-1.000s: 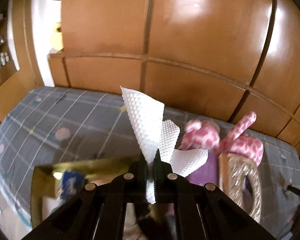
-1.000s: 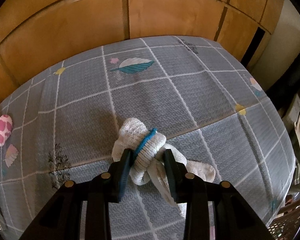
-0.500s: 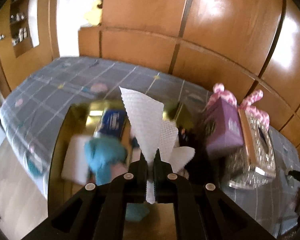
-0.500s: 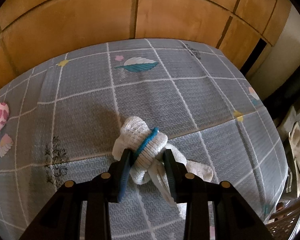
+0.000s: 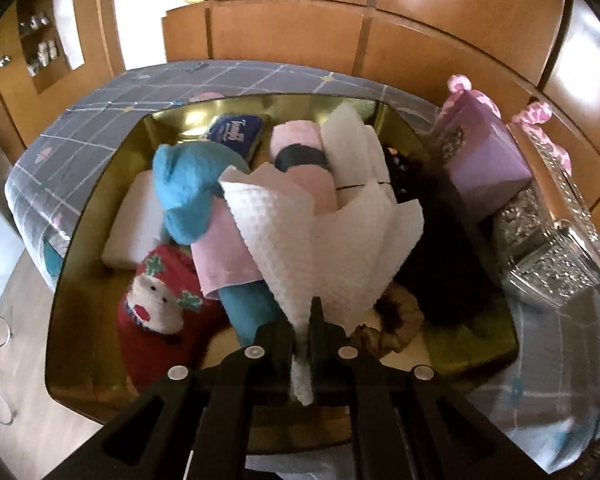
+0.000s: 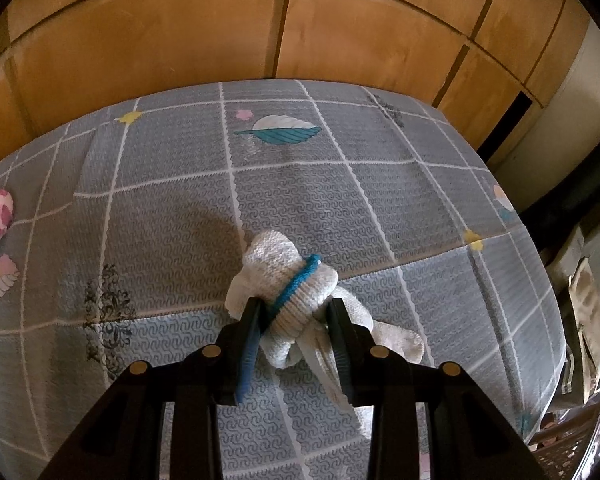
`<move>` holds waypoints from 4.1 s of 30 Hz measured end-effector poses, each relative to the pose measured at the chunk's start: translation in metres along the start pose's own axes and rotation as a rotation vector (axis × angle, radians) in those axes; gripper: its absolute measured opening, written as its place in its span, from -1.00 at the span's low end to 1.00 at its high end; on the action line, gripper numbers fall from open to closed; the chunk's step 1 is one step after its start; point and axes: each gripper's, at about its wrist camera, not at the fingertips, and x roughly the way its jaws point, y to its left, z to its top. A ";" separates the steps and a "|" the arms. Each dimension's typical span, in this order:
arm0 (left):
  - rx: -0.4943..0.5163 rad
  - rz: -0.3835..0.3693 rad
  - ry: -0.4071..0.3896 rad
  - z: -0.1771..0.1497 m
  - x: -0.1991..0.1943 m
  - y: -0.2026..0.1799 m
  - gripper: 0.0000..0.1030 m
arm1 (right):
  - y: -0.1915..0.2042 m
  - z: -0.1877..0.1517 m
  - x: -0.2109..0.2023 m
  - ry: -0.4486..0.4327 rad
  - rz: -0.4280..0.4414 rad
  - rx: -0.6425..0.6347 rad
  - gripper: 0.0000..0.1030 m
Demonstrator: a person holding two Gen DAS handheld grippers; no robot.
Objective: Organize soft objects
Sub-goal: 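Carry the paper towel into the gold tray with the left tool and release it, then carry the white glove over the gold tray with the right tool and lower it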
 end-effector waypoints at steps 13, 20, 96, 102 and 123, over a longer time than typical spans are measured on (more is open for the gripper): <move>0.004 0.055 -0.121 0.000 -0.032 0.010 0.10 | 0.004 0.000 0.000 -0.013 -0.026 -0.020 -0.36; -0.018 0.073 -0.164 0.003 -0.047 0.016 0.20 | 0.003 0.000 -0.001 -0.013 -0.016 -0.013 -0.36; -0.069 0.074 -0.213 -0.003 -0.073 0.040 0.58 | 0.398 0.023 -0.224 -0.073 0.976 -0.416 -0.57; -0.075 0.074 -0.212 -0.003 -0.074 0.044 0.59 | 0.434 -0.018 -0.234 -0.028 1.054 -0.521 -0.57; -0.180 0.117 -0.231 0.001 -0.079 0.085 0.59 | 0.482 -0.175 -0.225 -0.056 0.871 -1.001 -0.57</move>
